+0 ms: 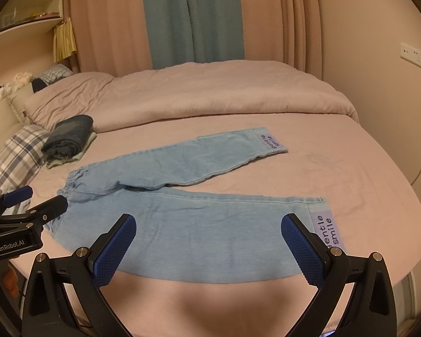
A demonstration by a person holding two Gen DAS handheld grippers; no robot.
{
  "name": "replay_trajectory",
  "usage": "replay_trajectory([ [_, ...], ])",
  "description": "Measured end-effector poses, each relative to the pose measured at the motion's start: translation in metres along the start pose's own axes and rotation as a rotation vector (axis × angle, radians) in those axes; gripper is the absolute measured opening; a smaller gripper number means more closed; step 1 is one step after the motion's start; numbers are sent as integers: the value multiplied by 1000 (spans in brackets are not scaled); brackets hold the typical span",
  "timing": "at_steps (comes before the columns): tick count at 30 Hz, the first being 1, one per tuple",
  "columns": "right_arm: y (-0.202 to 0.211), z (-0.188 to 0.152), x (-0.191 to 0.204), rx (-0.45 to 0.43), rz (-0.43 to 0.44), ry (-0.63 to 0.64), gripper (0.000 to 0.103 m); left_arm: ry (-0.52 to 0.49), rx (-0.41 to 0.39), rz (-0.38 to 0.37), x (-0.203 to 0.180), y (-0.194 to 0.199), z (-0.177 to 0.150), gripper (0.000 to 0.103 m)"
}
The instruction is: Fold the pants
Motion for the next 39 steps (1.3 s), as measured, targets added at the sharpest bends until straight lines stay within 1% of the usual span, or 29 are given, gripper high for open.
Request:
replay_trajectory([
  [39, -4, -1, 4, 9, 6, 6, 103, -2, 15, -6, -1, -2, -2, 103],
])
Point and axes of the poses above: each gripper's, at about its wrist camera, not at the fingertips, and y roughly against the way its jaws point, x to its left, z to its top, the point moved 9 cm from there along -y, roughly the way its jaws point, and after that the axes turned 1 degree about x, right-handed, at the moved point
